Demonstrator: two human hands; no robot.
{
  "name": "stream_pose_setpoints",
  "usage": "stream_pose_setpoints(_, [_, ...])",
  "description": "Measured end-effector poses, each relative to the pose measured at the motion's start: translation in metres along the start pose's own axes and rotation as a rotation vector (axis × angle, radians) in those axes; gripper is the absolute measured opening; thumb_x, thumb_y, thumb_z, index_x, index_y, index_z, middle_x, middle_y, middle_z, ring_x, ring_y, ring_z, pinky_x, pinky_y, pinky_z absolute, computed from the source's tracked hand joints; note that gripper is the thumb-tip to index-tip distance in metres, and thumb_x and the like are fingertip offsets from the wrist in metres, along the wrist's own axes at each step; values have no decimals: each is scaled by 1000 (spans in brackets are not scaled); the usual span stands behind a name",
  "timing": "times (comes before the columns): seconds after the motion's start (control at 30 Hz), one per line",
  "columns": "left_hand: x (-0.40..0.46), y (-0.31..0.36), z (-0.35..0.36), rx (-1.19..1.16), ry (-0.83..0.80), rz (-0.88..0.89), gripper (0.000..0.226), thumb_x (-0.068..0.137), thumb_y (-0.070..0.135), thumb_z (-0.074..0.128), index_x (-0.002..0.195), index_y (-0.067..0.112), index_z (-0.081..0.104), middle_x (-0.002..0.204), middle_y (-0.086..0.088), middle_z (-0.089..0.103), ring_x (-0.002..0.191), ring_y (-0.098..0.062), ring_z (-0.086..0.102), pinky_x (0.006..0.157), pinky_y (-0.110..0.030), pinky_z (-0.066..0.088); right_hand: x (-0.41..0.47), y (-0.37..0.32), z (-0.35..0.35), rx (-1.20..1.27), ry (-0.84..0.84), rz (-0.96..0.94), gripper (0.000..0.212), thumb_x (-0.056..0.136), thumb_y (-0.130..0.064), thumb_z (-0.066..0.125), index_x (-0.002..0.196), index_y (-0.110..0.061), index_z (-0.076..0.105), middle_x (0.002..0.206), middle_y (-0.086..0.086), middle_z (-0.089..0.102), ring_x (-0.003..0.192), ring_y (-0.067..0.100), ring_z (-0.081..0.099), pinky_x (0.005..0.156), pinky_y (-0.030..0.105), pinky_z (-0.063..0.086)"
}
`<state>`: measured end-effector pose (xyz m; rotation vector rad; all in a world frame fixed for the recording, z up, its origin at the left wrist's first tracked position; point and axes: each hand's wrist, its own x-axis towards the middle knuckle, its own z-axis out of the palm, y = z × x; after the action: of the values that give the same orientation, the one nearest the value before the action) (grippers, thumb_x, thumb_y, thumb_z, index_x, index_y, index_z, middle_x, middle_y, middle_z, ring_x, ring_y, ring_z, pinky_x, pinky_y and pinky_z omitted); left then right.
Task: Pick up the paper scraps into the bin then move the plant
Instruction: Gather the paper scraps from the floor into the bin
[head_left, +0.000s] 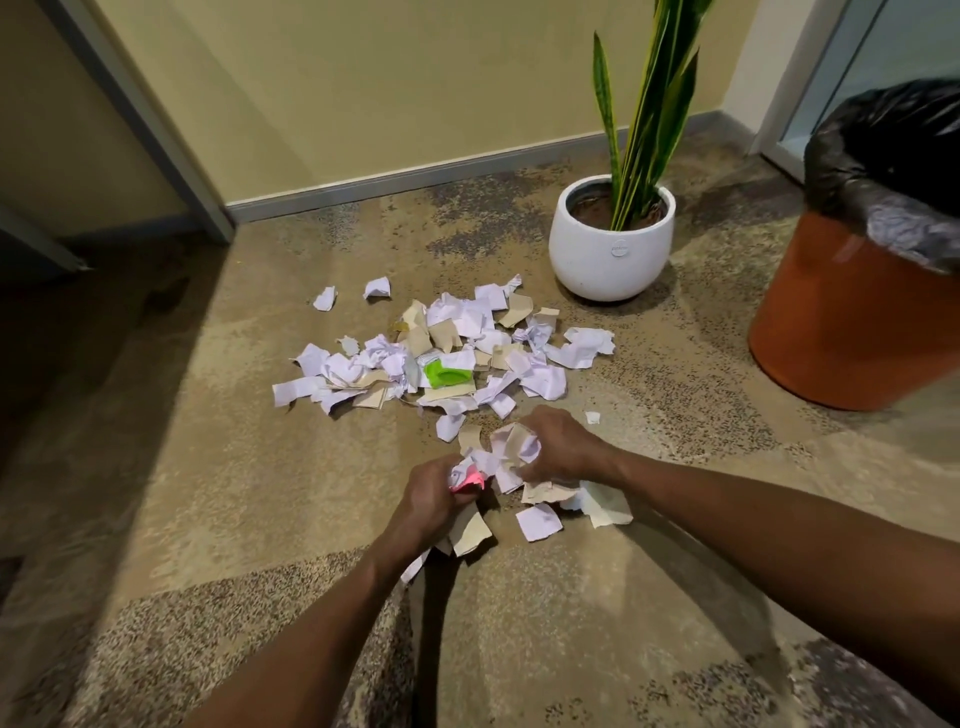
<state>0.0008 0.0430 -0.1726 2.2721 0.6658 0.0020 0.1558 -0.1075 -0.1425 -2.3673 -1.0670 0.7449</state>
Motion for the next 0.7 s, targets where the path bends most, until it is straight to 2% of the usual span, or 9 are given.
stream_pose_setpoints(0.1, [6, 8, -10, -35, 4, -78, 24, 82, 21, 78, 103, 12, 70, 99, -8, 71, 85, -19, 63, 66, -26, 42, -5, 6, -16, 154, 42, 67, 44, 71, -24, 88, 110, -18, 69, 109, 2, 71, 88, 14, 66, 65, 20, 48])
stream_pose_setpoints(0.17, [9, 16, -18, -38, 29, -91, 23, 83, 23, 77, 102, 13, 69, 100, -8, 70, 81, -15, 58, 59, -20, 36, -9, 5, -29, 245, 54, 113, 44, 72, -24, 89, 109, -16, 68, 103, 2, 73, 85, 16, 71, 68, 25, 56])
stream_pose_setpoints(0.23, [13, 26, -25, -60, 40, -119, 30, 83, 25, 77, 107, 9, 69, 102, -9, 69, 86, -21, 60, 62, -22, 37, -12, 3, -43, 323, 63, 135, 36, 72, -21, 88, 103, -19, 68, 97, 0, 74, 84, 16, 72, 70, 28, 59])
stream_pose_setpoints(0.33, [18, 45, -35, -26, 51, -134, 19, 85, 26, 75, 88, 10, 65, 91, -14, 68, 77, -24, 59, 58, -30, 40, -20, -1, -64, 415, 78, 135, 30, 72, -16, 87, 93, -24, 66, 88, -5, 73, 79, 13, 71, 60, 21, 53])
stream_pose_setpoints(0.4, [21, 60, -41, -19, 57, -104, 16, 87, 27, 72, 83, 14, 64, 85, -12, 66, 76, -27, 60, 64, -35, 48, -24, -3, -75, 466, 97, 158, 35, 71, -14, 86, 101, -18, 68, 91, 0, 74, 85, 20, 71, 68, 29, 58])
stream_pose_setpoints(0.47, [22, 73, -45, -71, 68, -80, 16, 88, 29, 71, 80, 19, 62, 80, -8, 66, 75, -29, 64, 68, -43, 54, -29, -4, -83, 520, 113, 179, 51, 71, -16, 87, 116, -12, 65, 102, 7, 74, 95, 26, 70, 82, 41, 60])
stream_pose_setpoints(0.57, [25, 93, -48, -167, 108, -53, 15, 87, 30, 71, 80, 20, 64, 70, -5, 64, 65, -30, 64, 62, -48, 55, -37, -4, -94, 574, 169, 197, 65, 68, -25, 89, 124, -10, 61, 113, 9, 70, 104, 30, 67, 89, 44, 58])
stream_pose_setpoints(0.67, [29, 114, -44, -241, 123, -48, 15, 88, 32, 71, 80, 23, 62, 68, -1, 63, 60, -23, 62, 53, -39, 51, -46, 1, -107, 633, 237, 201, 39, 68, -23, 90, 99, -17, 68, 96, 4, 75, 95, 25, 71, 84, 41, 58])
stream_pose_setpoints(0.7, [31, 121, -41, -269, 126, -44, 15, 88, 33, 70, 80, 24, 61, 68, 0, 63, 59, -20, 61, 50, -33, 47, -50, 3, -112, 656, 256, 205, 37, 69, -20, 89, 99, -17, 69, 95, 5, 76, 94, 26, 72, 83, 42, 58])
